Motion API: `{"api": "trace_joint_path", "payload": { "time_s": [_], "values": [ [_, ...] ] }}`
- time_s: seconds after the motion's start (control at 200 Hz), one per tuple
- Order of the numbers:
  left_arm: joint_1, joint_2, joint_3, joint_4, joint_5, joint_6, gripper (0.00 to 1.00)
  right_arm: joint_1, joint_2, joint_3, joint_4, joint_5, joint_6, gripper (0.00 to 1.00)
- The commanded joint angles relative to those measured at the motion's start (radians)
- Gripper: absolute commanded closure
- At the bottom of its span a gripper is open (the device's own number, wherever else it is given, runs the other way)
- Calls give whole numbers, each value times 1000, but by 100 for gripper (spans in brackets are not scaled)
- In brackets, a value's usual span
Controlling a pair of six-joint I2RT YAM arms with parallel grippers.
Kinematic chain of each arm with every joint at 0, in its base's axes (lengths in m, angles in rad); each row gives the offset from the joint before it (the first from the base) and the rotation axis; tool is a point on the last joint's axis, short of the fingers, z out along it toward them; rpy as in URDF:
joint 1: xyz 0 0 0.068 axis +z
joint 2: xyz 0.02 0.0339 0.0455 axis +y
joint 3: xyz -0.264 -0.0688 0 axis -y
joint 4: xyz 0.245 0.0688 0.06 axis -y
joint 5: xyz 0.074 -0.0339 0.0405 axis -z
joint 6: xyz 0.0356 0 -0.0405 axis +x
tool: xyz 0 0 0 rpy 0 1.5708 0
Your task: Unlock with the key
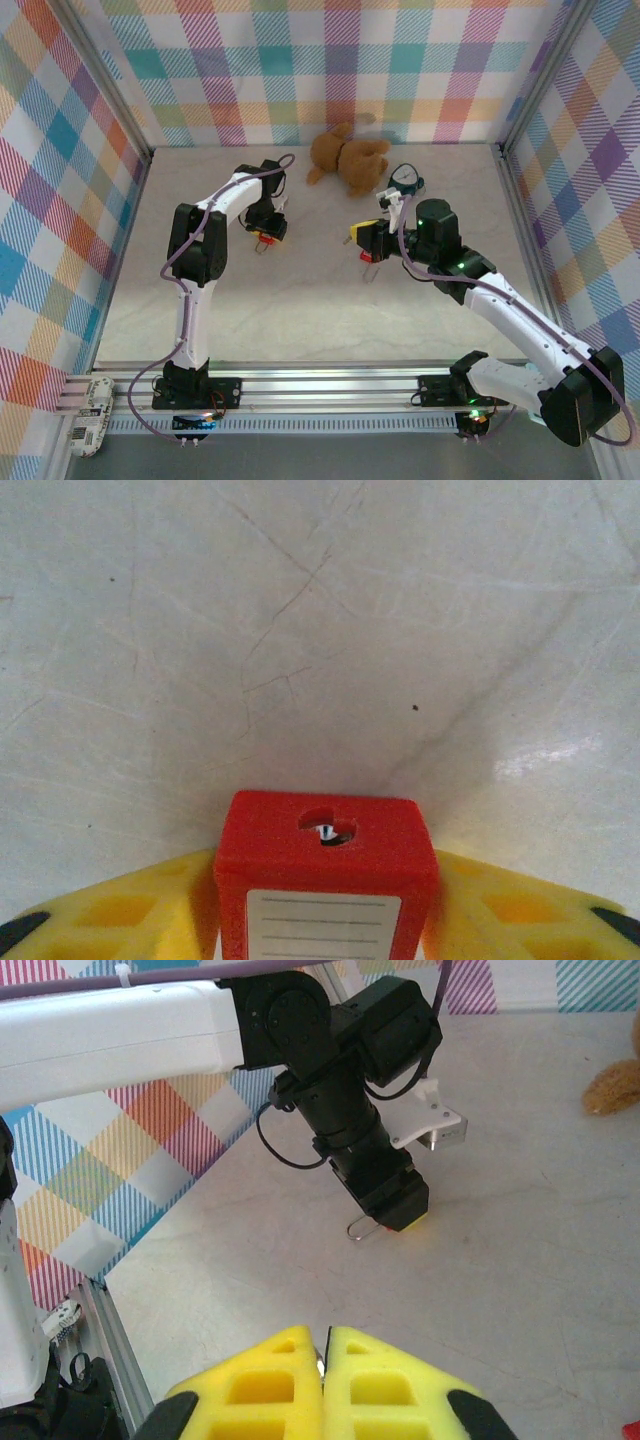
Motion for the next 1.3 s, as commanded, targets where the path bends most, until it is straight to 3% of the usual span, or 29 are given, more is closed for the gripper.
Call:
{"api": "trace_joint_path", "payload": {
  "time_s": [0.0,0.62,0.915,1.295],
  "values": [
    [12,46,-27,-121,16,5,51,-4,4,-4,35,-28,13,97],
    [17,-11,-92,-114,22,-5,47,-1,10,-5,51,-40,26,97],
    [11,25,-96,-117,-42,-29,56,4,-2,-13,43,-29,25,97],
    [-42,-169,-261,63,-20,-86,63,6,-1,-13,27,-13,14,97]
  ]
}}
